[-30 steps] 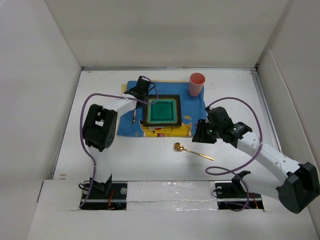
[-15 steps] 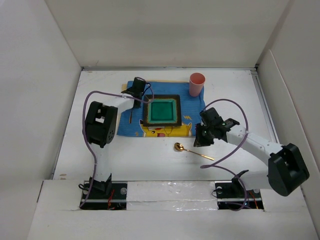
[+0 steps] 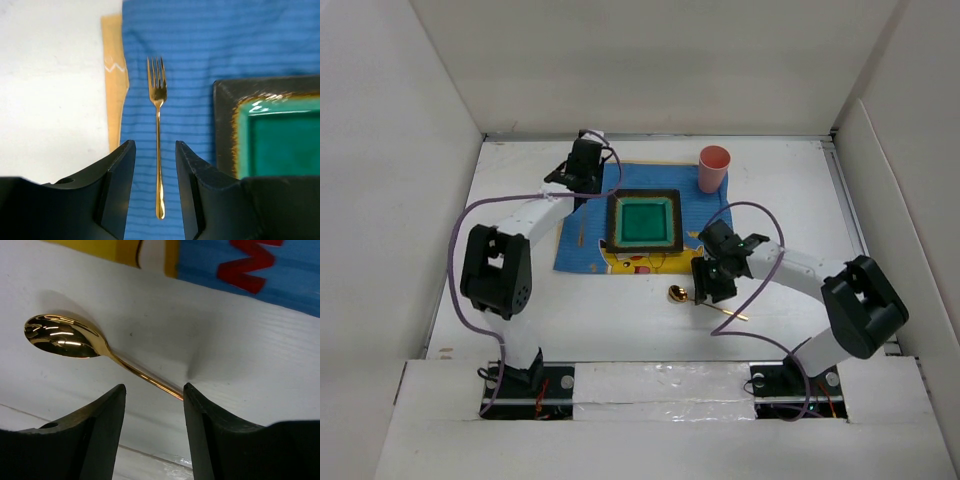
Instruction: Set the dinner table for one person
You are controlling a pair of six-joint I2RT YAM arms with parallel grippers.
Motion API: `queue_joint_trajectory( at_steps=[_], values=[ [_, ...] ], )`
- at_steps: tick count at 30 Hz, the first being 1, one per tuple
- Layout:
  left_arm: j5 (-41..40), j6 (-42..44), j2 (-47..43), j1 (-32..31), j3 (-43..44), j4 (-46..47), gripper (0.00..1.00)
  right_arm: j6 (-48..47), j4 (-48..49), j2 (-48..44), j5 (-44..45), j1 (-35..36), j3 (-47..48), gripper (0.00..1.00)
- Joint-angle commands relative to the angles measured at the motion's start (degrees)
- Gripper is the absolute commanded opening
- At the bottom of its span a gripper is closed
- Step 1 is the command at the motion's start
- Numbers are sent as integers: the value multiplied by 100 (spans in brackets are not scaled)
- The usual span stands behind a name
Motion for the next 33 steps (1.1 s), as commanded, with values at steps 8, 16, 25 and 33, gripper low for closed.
queue_joint_trajectory(
  at_steps=[8, 16, 25, 33],
  values=[
    [855, -806, -1746, -16, 346, -367, 34, 52, -459, 758, 1097, 540, 809, 57],
    [1110, -850, -2740, -16, 109, -393, 34, 544, -722, 1224, 1476, 979, 958, 32],
    [1453, -1008, -3057, -16, -101, -358, 34, 1634, -257, 1224, 975, 1551, 835, 10],
    [1664, -1105, -3180, -16, -287, -463, 34, 1924, -230, 1075, 1396, 1612, 678, 43]
  ],
)
